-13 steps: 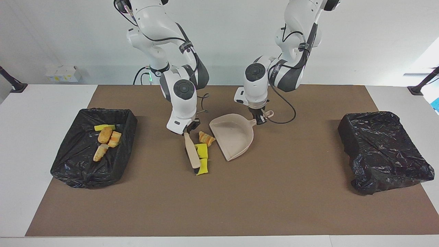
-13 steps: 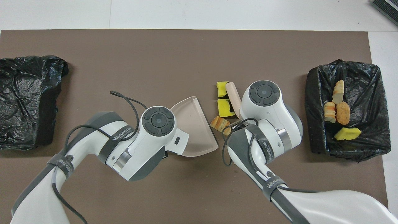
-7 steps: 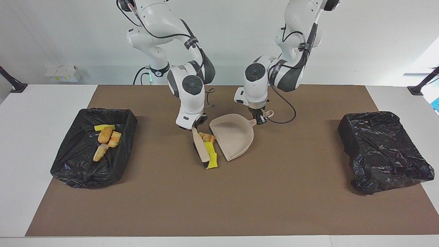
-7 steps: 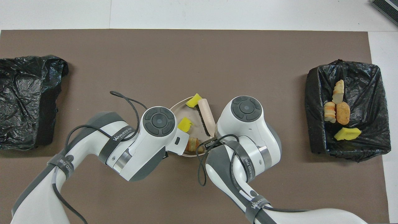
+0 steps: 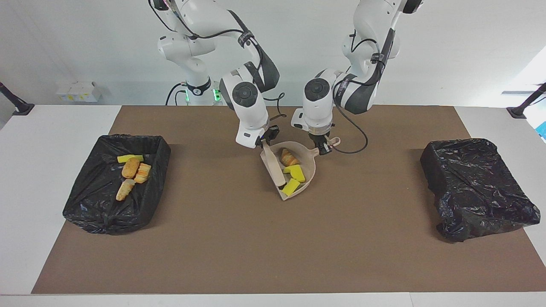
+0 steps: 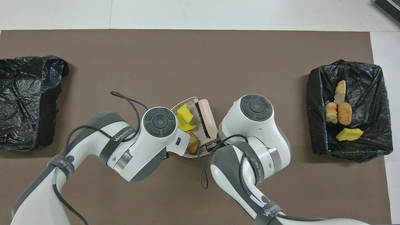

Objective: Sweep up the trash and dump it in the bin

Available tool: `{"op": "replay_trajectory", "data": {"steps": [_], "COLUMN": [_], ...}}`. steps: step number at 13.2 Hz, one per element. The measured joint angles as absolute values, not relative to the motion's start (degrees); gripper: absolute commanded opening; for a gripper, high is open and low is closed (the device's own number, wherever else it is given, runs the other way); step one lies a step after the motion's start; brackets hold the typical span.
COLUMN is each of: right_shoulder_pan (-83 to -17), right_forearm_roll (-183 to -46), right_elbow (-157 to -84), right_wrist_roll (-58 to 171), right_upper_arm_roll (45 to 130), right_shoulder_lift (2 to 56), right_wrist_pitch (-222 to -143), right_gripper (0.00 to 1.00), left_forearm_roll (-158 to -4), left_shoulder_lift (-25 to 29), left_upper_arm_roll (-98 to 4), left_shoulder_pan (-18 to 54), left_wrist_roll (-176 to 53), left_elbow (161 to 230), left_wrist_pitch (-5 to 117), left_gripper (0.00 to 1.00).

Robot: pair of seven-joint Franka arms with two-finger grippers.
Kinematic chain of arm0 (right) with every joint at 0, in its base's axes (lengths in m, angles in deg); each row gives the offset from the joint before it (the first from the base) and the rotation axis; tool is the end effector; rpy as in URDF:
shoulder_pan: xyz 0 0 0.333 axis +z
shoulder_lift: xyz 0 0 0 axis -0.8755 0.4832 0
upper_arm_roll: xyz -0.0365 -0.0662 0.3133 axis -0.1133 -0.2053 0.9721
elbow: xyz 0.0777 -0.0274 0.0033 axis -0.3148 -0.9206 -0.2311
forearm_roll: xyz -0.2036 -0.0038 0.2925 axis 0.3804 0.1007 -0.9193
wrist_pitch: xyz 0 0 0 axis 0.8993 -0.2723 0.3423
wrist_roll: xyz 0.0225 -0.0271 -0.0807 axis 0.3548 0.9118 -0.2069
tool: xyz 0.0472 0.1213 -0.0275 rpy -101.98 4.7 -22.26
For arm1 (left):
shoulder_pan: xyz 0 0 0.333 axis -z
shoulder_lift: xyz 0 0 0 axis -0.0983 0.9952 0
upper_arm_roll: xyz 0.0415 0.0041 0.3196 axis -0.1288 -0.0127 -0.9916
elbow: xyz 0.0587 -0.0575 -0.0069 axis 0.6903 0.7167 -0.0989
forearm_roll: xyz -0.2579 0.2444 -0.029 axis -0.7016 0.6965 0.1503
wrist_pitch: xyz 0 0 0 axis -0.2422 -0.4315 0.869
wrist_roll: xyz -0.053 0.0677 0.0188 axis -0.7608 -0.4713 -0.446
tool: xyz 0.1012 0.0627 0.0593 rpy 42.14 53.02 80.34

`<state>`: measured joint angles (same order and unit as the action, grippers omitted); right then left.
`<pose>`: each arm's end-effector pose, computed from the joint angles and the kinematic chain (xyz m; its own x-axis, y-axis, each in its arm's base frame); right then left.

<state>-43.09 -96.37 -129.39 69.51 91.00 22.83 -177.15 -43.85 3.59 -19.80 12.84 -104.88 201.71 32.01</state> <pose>0.4613 0.2729 0.3823 0.9243 0.3251 -0.2002 0.2860 -0.9369 -0.2012 0.4349 -0.2996 0.3571 0.3161 -0.9266 -0.2037 -0.9446 -0.3273 0.0232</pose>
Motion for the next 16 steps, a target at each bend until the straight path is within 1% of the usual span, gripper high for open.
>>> {"op": "replay_trajectory", "data": {"steps": [3,6,10,13,16], "right_shoulder_pan": [-44.9,-45.4,-47.6,-47.9,-47.9], "right_forearm_roll": [-96.4,-96.4,-96.1,-95.7,-95.6], "right_elbow": [-129.3,-129.3,-128.6,-128.8,-129.3], "right_wrist_roll": [68.9,68.9,68.9,68.9,68.9], "right_upper_arm_roll": [90.9,90.8,90.5,90.5,90.5], "right_shoulder_lift": [19.2,16.8,14.2,12.7,12.6], "right_wrist_pitch": [-171.6,-167.5,-161.1,-160.1,-160.5], "right_gripper": [0.00,0.00,0.00,0.00,0.00], "left_forearm_roll": [-43.8,-43.7,-43.4,-43.3,-43.2], "left_shoulder_lift": [3.7,3.8,3.8,3.7,3.6], "left_upper_arm_roll": [-19.9,-20.0,-20.4,-21.7,-24.5], "left_shoulder_pan": [12.6,11.9,9.0,6.6,6.1], "left_wrist_roll": [-108.0,-112.3,-125.1,-134.8,-142.1], "left_elbow": [201.9,201.9,201.6,200.3,196.6], "left_wrist_pitch": [33.1,34.1,34.6,34.3,30.3], "left_gripper": [0.00,0.00,0.00,0.00,0.00]}}
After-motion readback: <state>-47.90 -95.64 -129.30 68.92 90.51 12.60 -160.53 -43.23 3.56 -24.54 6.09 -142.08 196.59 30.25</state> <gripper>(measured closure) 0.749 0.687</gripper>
